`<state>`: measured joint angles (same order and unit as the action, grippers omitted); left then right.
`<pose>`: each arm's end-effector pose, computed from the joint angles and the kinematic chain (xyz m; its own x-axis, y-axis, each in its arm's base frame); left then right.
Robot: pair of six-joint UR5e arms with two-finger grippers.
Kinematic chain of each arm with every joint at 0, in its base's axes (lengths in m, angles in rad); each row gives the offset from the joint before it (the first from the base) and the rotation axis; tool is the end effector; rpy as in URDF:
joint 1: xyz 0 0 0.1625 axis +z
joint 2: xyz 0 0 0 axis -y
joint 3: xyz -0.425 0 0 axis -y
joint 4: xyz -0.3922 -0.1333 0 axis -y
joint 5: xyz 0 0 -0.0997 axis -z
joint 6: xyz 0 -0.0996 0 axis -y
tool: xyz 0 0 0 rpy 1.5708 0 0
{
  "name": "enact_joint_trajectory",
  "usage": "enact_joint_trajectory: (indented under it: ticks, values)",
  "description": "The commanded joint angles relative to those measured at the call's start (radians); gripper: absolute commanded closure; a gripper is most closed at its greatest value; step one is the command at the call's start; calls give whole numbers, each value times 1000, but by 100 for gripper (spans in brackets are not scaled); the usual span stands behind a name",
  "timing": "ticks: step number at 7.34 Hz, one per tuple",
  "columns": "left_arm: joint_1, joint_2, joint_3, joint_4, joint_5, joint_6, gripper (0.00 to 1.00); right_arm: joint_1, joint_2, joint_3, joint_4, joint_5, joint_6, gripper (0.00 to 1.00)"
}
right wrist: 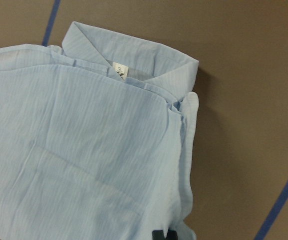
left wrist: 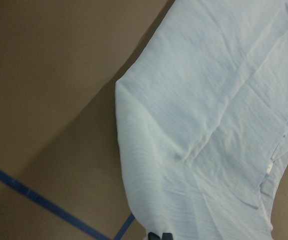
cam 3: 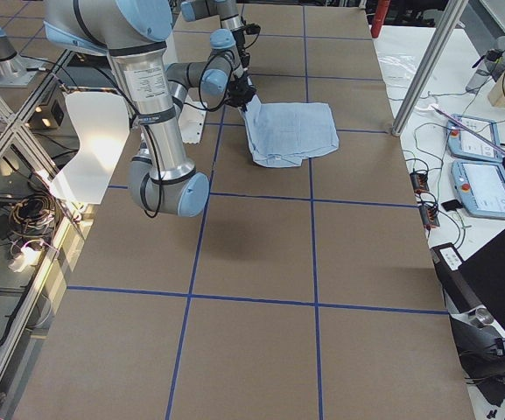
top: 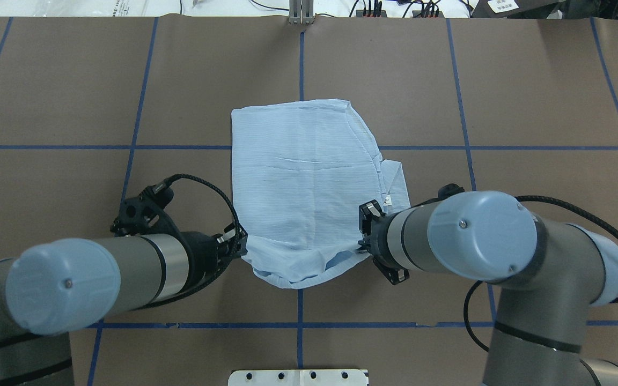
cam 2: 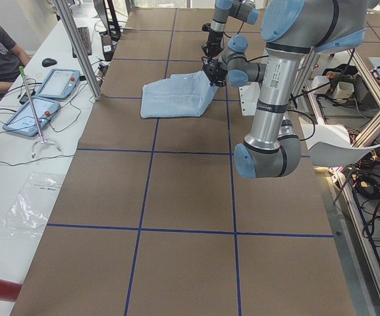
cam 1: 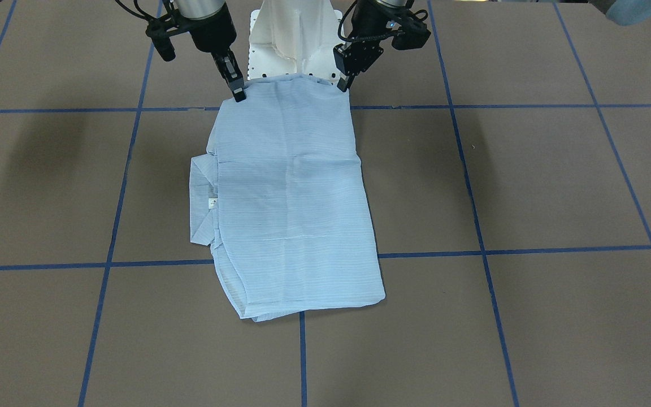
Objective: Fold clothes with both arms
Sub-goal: 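Grasp the near edge with both grippers and fold it toward the far edge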
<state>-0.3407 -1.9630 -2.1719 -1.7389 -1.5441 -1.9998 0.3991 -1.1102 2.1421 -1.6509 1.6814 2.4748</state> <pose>0.4330 -0.2977 0.1748 0.1926 -0.5095 -0.8387 0.4808 0.7940 -0.3719 -0.4396 -0.3181 0.1828 0.0922 0.8865 0.4534 -0.6077 0.4108 -0.6796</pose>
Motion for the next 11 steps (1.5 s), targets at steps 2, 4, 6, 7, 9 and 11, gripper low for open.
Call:
enact_joint_trajectory:
  ticks: [2, 4, 6, 7, 9, 11]
  values:
    - [-222, -88, 282, -162, -79, 144, 100, 159, 160, -285, 2, 96, -190, 100]
    - [-267, -176, 517, -327, -82, 144, 100, 251, 274, -527, 116, 182, -279, 100]
    - [-302, -200, 621, -408, -82, 162, 100, 311, 399, -773, 203, 234, -345, 100]
    - [-325, -217, 664, -430, -80, 199, 100, 345, 467, -879, 209, 272, -393, 100]
    - [-357, -264, 733, -436, -82, 226, 100, 389, 509, -1019, 334, 297, -433, 100]
    - [-357, -299, 837, -506, -80, 228, 100, 385, 515, -1085, 397, 297, -438, 100]
